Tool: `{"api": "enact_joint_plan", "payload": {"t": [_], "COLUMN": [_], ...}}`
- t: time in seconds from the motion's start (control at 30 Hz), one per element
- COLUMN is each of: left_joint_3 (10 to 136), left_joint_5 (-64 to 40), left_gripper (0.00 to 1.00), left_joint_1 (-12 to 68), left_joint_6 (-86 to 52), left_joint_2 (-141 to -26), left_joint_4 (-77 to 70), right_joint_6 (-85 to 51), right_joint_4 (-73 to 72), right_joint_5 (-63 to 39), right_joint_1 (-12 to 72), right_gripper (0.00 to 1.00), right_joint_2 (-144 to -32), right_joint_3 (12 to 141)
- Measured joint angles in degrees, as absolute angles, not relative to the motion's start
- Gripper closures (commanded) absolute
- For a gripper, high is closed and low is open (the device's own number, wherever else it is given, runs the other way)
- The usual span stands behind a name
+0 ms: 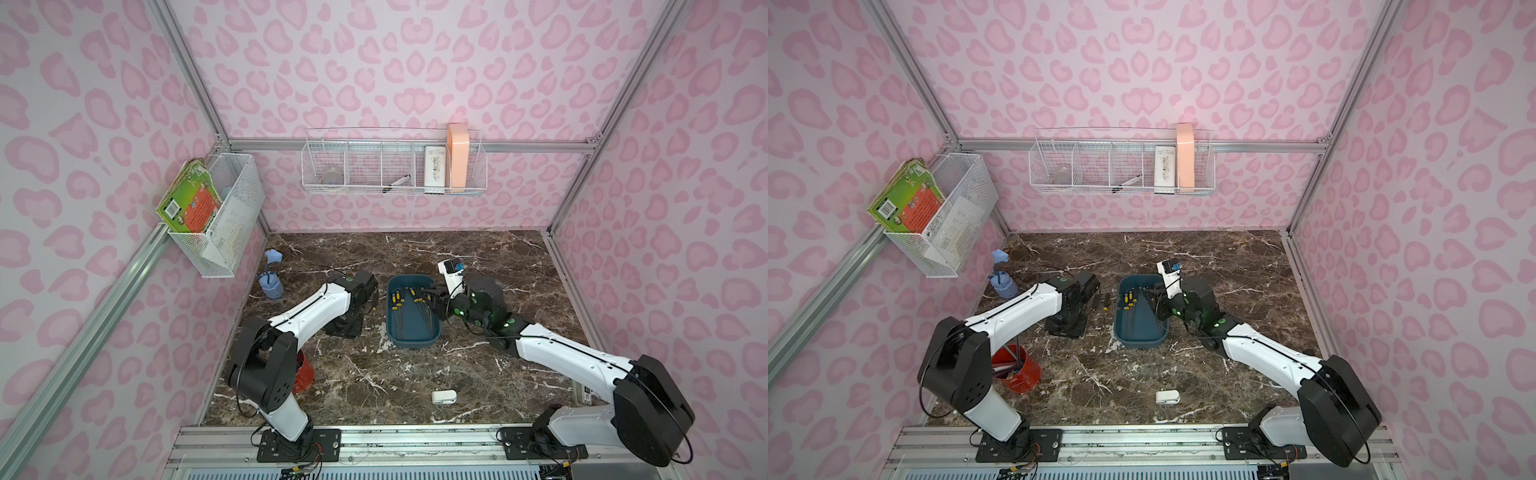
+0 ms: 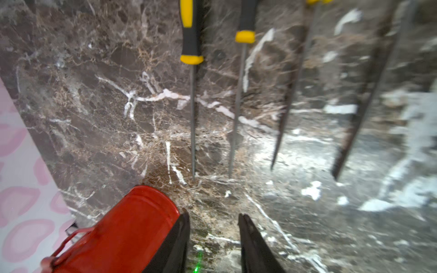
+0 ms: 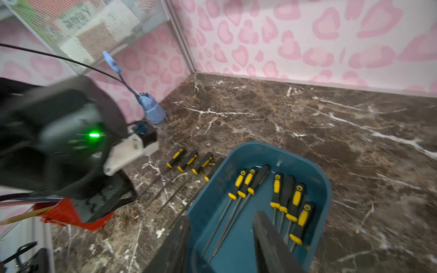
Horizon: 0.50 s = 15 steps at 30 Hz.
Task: Take the file tool out of the storage box
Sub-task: Place the file tool at the center of the board, then pick up the file tool from the storage box.
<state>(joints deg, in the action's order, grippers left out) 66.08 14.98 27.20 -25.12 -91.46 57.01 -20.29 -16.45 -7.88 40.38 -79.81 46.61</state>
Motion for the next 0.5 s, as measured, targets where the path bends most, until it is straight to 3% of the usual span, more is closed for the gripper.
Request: {"api": "enact_joint_plan", "payload": {"t": [0.33,0.5], "left_joint_3": [49.82,45.21], "left_joint_5": [-2.55,-9.39], "left_gripper": [0.18,0.16], "left_joint_1": [27.22,27.22], "left_joint_6": [-22.55,-23.88], "left_joint_2": [-69.63,-65.12], "left_joint_4": [30.11,19.73], "right_joint_6": [-19.46,-19.46], "right_joint_4": [-10.90,-7.18], "right_joint_5": [-5.69,-6.33], "right_joint_1": [40.66,40.49], "right_gripper": [0.64,0.62], "right_joint_2": [-99.74,-108.64], "right_joint_3": [59.83,66.94]}}
